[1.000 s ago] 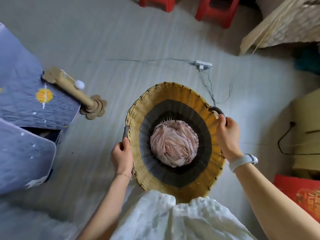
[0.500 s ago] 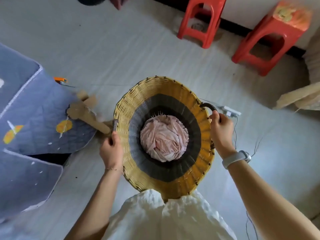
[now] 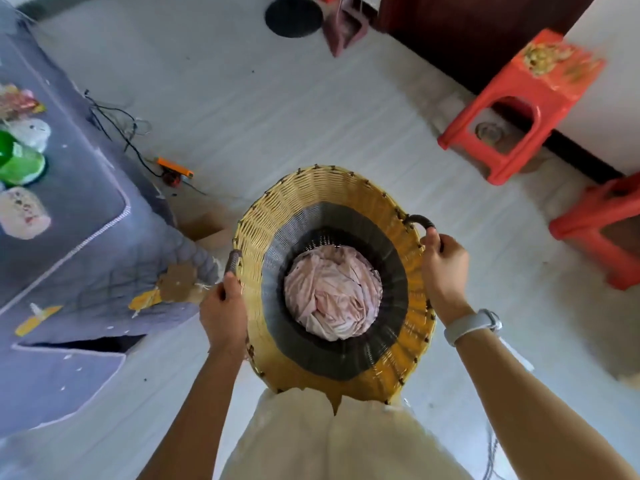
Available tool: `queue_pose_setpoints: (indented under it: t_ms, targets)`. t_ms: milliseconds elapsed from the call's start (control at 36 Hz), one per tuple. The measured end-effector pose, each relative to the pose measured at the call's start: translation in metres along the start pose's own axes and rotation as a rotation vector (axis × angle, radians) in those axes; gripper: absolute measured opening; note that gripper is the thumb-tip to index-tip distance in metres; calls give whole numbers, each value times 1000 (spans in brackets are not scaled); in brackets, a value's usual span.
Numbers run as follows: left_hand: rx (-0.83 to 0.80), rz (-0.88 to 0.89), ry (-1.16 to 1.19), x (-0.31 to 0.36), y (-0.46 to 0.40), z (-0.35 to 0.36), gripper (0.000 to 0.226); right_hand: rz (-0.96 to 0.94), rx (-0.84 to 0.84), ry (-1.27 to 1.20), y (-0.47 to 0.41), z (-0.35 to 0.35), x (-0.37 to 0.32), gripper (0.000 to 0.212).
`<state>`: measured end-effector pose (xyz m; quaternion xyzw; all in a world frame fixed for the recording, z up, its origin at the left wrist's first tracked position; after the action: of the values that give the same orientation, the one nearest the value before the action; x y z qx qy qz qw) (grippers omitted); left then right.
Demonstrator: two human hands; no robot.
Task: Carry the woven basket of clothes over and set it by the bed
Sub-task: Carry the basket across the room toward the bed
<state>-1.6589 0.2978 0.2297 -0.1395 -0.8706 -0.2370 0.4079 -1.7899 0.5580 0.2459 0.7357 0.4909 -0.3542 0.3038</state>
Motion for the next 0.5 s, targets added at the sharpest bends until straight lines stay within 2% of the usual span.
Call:
queue_pose_setpoints:
  t_ms: [139,250,500]
  targets:
    - [55,13,-15,39,-71,27,48,-23,-34,25,-56,61,-45,48]
    - [62,-54,9,66,-146,44,48,-17,-53,52,-100,119,-85,47]
    - [113,-82,84,153,-296,52,48,-116,-103,95,-183,233,-206,47]
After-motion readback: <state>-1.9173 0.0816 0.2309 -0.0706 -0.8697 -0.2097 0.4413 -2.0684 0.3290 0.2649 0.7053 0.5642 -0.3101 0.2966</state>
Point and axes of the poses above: each hand's wrist, its own y-axis away from the middle knuckle, its own z-axis out of the palm, x = y × z, the point moved 2 cm from there along -y, towards the middle knuckle, and after that the axes turned 5 degrees about x, right-handed, at the moved point
